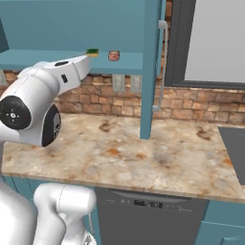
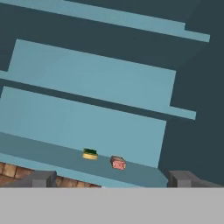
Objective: Pick up the bar soap and sponge from the sink, and place them back in the cabinet, and close the cabinet doors.
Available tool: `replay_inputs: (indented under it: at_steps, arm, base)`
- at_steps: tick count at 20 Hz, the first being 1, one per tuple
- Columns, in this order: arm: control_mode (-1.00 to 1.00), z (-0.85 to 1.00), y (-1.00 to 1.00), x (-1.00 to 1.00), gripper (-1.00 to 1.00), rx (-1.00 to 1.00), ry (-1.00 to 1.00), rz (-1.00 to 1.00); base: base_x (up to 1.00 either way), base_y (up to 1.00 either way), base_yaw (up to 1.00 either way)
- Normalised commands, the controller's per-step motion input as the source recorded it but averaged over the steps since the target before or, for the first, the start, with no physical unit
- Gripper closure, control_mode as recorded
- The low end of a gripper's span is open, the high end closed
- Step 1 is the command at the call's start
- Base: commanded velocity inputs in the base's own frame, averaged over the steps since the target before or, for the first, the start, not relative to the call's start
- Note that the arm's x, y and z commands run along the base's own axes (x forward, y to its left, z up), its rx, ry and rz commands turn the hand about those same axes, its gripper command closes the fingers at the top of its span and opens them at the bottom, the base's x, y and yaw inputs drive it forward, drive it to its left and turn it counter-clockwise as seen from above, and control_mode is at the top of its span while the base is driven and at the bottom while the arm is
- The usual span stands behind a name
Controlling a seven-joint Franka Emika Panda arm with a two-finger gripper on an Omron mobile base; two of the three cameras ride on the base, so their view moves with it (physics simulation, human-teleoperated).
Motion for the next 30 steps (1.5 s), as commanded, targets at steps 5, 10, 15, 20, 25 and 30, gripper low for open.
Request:
replay_inputs:
  at_steps: [5,10,15,20,25,30]
  arm:
    - [-1.0,0.02,-0.23,-0.52,-1.0,0.01,0.0,0.0]
    - [-1.0,0.0,-0.32,-0.53,-1.0,0.01,-0.01,0.0]
    - [-1.0,0.0,-0.35,-0.39,-1.0,0.0,-0.02,0.0]
    - [-1.0,-0.01,-0.4,-0.31,-1.0,0.0,-0.05,0.0]
    - [-1.0,-0.04,-0.36,-0.3,-1.0,0.0,-0.05,0.0]
    - [-1.0,-0.09,-0.33,-0.3,-1.0,0.0,-0.04,0.0]
  base:
    - [0.0,0.0,0.0]
    - [0.0,0.0,0.0]
    - [0.0,0.0,0.0]
    - [0.0,0.0,0.0]
    - [0.0,0.0,0.0]
    - [0.0,0.0,0.0]
